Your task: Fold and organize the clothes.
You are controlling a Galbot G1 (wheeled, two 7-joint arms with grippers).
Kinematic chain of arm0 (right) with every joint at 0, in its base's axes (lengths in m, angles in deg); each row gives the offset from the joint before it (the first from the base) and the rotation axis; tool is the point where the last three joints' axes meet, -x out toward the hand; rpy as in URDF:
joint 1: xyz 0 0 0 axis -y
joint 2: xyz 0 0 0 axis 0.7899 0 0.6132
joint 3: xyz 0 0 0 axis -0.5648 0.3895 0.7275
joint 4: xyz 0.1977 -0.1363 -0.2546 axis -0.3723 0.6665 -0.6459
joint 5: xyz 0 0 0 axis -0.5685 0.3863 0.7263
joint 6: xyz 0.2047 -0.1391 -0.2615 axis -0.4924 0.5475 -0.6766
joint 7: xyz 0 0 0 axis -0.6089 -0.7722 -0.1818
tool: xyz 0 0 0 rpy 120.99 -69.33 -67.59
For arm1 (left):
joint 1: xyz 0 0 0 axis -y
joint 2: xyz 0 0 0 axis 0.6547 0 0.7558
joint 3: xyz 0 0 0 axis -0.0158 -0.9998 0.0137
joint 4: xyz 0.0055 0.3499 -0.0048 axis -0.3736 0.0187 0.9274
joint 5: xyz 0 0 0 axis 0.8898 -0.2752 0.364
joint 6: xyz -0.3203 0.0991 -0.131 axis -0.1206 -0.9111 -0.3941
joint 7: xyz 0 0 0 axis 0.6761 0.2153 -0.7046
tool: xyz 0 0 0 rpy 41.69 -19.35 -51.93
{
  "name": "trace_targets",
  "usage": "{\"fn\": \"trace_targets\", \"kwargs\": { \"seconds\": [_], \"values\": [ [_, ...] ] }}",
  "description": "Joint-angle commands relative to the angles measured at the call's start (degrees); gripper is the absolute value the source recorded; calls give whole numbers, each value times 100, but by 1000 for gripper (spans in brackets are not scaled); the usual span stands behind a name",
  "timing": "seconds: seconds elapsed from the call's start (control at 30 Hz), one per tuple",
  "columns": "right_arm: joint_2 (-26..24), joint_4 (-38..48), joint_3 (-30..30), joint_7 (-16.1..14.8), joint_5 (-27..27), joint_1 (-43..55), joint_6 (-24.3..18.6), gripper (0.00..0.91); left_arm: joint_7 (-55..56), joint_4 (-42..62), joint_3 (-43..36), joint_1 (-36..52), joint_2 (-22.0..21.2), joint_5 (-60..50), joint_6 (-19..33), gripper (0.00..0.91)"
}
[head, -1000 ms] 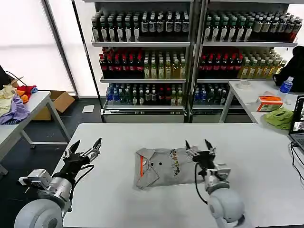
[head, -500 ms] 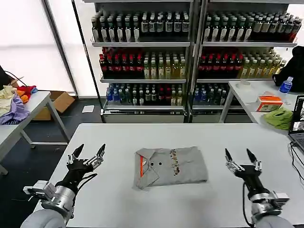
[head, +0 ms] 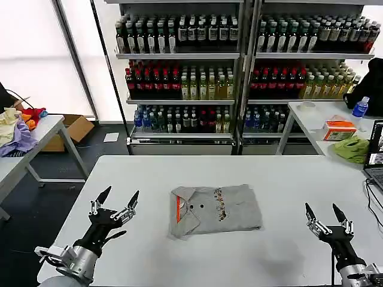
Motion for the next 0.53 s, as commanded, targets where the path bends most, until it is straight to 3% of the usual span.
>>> {"fn": "trace_targets", "kwargs": {
  "seconds": [0.03, 0.3, 0.53],
  "values": [
    [27, 76, -227, -347, -119, -276, -176, 907, -735, -108, 46, -245, -273, -772, 580, 907],
    [107, -206, -100, -343, -55, -352, -174, 907, -666, 8, 27, -485, -477, -1297, 1080, 907],
    [167, -371, -53, -381, 104, -390, -266, 907, -881, -138, 291, -542, -706, -1216, 893, 907]
  ]
}}
